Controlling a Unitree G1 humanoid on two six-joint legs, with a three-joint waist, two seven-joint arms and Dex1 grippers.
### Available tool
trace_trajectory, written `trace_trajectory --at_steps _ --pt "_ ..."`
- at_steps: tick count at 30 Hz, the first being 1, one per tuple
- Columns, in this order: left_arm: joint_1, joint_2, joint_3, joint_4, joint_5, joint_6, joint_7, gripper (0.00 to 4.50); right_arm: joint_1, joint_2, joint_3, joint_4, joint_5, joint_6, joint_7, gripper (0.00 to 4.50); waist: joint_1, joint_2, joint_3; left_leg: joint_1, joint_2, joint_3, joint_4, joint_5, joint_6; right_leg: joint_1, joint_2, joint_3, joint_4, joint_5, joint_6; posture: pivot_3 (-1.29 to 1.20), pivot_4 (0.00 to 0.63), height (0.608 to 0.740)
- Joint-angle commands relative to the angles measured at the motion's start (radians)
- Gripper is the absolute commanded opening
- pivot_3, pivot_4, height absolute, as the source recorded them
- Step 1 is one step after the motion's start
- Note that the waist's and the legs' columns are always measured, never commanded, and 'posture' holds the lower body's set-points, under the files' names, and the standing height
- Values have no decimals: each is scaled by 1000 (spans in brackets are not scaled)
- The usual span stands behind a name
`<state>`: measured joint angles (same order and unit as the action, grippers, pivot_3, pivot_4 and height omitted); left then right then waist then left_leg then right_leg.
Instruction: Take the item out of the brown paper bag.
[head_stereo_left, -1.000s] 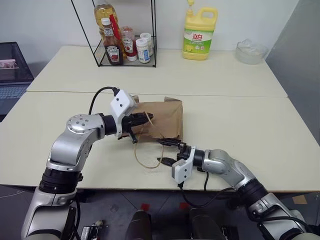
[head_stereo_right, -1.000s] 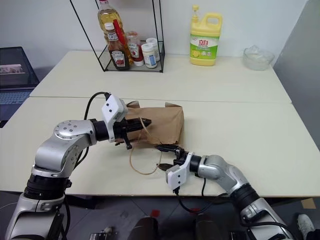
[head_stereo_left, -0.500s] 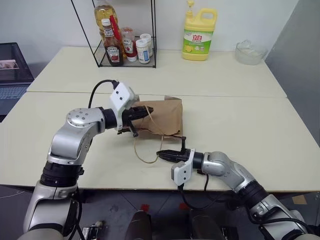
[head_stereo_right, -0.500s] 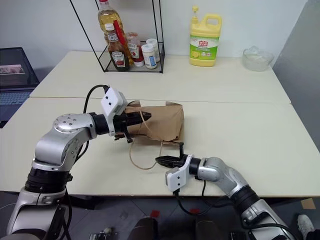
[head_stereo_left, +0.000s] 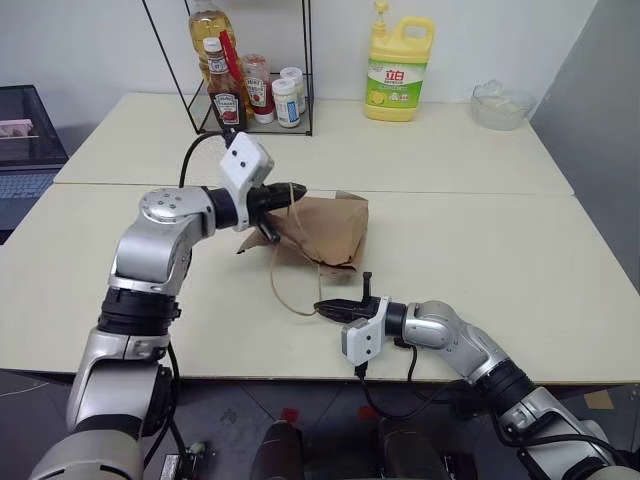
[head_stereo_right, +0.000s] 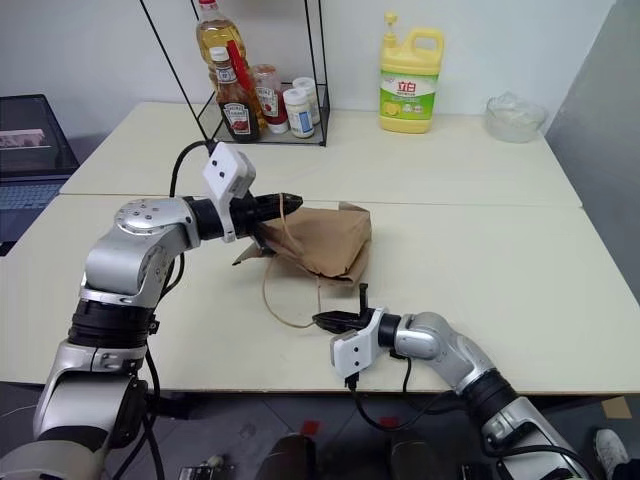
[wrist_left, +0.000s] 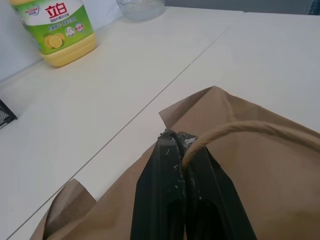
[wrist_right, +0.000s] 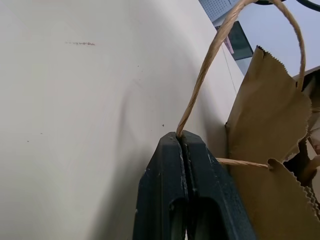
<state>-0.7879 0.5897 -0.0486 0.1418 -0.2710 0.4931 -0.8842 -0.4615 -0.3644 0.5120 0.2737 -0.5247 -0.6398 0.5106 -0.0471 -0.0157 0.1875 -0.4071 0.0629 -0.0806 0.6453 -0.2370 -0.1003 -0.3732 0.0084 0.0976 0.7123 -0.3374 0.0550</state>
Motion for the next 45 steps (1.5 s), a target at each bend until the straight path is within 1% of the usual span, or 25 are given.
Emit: trace_trajectory --at_steps 1,10,18,22,30,35,45 --pt "-64 -9 23 -9 3 -36 18 0 13 -19 28 2 -10 14 36 21 0 0 0 0 0 0 0 0 0 0 0 0 0 0 0 0 150 740" --pt "-140 -47 27 58 23 -36 44 0 18 -54 41 8 -24 44 62 21 3 0 0 0 0 0 0 0 0 0 0 0 0 0 0 0 150 740" --pt "-179 -45 25 117 59 -56 64 0 53 -123 49 -31 -5 45 106 21 9 0 0 0 -1 0 0 0 0 1 0 0 -1 0 0 0 150 740" --pt "-201 -50 30 152 70 -57 83 0 64 -139 54 -42 0 48 117 21 13 0 0 0 -1 0 0 0 0 1 -1 0 -1 0 0 0 150 740" --pt "-238 -51 43 187 77 -47 109 0 69 -182 63 -30 -2 42 139 21 15 0 0 0 -1 0 0 0 0 1 -1 0 -1 0 0 0 150 740" --pt "-264 -50 54 208 78 -44 126 0 77 -227 68 -16 -5 27 151 21 16 -1 0 0 -1 0 0 0 -1 1 -1 0 -2 0 0 0 150 740" --pt "-288 -55 53 235 79 -45 149 0 79 -252 78 -10 -22 8 143 21 16 -1 -1 1 -1 0 0 0 -1 2 -1 0 -2 0 0 0 150 740"
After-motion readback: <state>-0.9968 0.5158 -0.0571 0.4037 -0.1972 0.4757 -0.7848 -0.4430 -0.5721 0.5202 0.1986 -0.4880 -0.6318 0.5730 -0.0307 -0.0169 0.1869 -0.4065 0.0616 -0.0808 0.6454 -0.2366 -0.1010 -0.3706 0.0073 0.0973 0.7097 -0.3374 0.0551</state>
